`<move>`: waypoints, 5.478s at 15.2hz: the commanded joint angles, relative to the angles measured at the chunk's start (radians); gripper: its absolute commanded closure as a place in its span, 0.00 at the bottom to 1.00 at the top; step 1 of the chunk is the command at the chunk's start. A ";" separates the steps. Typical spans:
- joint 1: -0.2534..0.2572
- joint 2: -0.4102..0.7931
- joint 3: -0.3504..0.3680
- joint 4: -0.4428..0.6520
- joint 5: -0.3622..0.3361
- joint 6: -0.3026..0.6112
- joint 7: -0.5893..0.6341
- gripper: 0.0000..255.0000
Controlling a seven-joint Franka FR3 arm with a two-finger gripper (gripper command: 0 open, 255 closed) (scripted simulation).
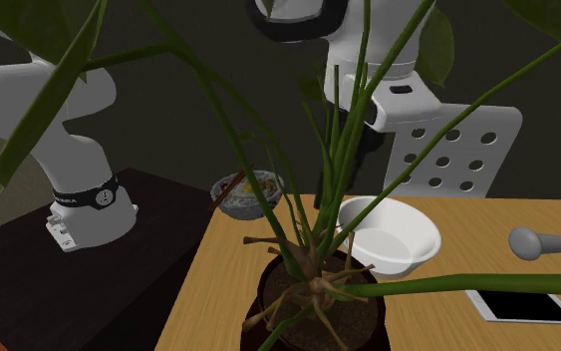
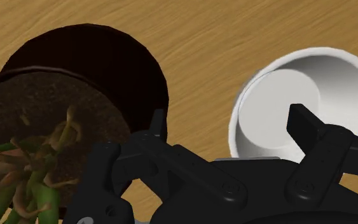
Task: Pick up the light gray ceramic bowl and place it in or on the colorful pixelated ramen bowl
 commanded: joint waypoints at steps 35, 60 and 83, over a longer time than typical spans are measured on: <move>-0.070 0.501 0.092 0.479 0.103 -0.009 -0.228 0.00; -0.118 0.657 0.164 0.628 0.113 -0.098 -0.378 1.00; -0.129 0.510 0.174 0.678 0.115 -0.286 -0.318 1.00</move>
